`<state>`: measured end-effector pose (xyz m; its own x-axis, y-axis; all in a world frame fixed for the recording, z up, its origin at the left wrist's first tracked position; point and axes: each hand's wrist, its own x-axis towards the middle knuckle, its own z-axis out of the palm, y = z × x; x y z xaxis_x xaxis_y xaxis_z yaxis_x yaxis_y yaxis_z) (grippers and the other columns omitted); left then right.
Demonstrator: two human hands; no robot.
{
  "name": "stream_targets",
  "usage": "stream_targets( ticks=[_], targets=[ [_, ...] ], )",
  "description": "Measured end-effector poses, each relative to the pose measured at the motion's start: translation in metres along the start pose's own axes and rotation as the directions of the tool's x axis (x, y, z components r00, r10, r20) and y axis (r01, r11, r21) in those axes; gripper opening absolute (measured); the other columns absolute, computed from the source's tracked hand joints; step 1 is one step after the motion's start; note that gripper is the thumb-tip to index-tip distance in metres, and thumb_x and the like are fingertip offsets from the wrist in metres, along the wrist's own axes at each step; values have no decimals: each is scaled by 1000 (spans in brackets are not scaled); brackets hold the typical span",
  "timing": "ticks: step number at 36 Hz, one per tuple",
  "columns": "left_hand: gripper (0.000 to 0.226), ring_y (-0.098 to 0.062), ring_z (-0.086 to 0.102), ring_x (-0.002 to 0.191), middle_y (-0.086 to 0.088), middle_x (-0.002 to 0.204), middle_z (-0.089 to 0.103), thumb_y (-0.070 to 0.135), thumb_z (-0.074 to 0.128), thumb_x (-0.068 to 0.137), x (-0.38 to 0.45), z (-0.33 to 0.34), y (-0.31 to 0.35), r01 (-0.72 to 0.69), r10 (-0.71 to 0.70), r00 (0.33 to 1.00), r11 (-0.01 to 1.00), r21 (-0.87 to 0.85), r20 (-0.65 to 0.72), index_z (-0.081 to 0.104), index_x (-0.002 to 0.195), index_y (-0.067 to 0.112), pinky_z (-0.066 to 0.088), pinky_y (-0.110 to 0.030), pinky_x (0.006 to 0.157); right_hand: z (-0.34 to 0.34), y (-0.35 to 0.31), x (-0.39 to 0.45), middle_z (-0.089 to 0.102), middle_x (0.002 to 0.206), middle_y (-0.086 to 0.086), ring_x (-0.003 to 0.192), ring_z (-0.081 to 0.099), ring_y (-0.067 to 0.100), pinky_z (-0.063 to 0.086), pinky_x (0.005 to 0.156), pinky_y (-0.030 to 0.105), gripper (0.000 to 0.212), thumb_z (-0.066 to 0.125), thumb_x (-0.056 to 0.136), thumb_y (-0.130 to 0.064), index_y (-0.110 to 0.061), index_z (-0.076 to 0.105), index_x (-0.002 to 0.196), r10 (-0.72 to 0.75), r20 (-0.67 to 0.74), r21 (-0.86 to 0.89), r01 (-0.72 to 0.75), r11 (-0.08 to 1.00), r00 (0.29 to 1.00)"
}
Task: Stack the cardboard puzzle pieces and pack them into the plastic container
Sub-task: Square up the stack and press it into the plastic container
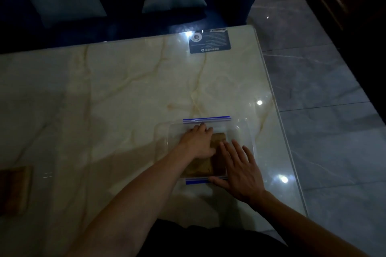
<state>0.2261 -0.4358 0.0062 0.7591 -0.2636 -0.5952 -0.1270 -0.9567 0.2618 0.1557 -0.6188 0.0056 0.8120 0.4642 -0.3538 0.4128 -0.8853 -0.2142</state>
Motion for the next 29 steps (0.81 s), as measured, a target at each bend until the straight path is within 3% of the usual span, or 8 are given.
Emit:
stream_targets(
  ticks=[5, 11, 19, 23, 26, 29],
  targets=[
    [78, -34, 28, 137, -10, 155, 19, 36, 53, 83, 6, 4, 12, -15, 15, 1000, 1000, -20, 13, 20, 150, 15, 34, -49, 105, 1, -2, 1, 33, 158, 11, 146, 27, 28, 26, 118, 50, 106, 28, 79, -89, -13, 25, 154, -8, 11, 4, 8, 1000, 1000],
    [62, -34, 33, 125, -13, 138, 31, 28, 55, 79, 6, 7, 23, -1, 2, 1000, 999, -53, 6, 37, 137, 13, 37, -49, 100, 1, -1, 1, 31, 158, 11, 147, 26, 29, 27, 118, 51, 108, 27, 79, -89, -11, 25, 154, -9, 3, -2, 9, 1000, 1000],
    [68, -34, 32, 126, -12, 138, 32, 26, 61, 75, 3, 14, 22, -18, 17, 999, 999, -37, -37, 35, 136, 12, 35, -48, 101, 5, 0, 2, 26, 160, 11, 148, 23, 29, 24, 119, 51, 111, 29, 77, -90, -11, 24, 154, -7, 4, -1, 7, 1000, 1000],
    [77, -35, 27, 133, -12, 146, 26, 27, 60, 78, 0, 22, 20, -9, 7, 999, 999, -51, -54, 26, 145, 13, 25, -50, 112, 8, 1, 3, 32, 157, 12, 146, 28, 29, 26, 118, 50, 111, 30, 76, -90, -11, 26, 153, -10, -12, -2, 10, 1000, 1000],
    [75, -30, 24, 141, -8, 155, 26, 22, 55, 82, -8, 23, 15, 15, -64, 974, 975, -221, -216, 24, 150, 16, 19, -44, 118, 8, 2, 2, 28, 159, 11, 148, 23, 28, 19, 120, 47, 111, 27, 77, -91, -13, 21, 155, -15, -18, -3, 15, 1000, 1000],
    [66, -23, 29, 141, -4, 153, 32, 13, 53, 85, -26, 25, 12, 49, -285, 883, 846, -531, -372, 33, 147, 20, 28, -38, 116, 3, 1, 2, 22, 162, 7, 149, 18, 25, 14, 120, 43, 106, 24, 79, -89, -17, 14, 156, -4, -56, 87, 9, 996, 998]
  ],
)
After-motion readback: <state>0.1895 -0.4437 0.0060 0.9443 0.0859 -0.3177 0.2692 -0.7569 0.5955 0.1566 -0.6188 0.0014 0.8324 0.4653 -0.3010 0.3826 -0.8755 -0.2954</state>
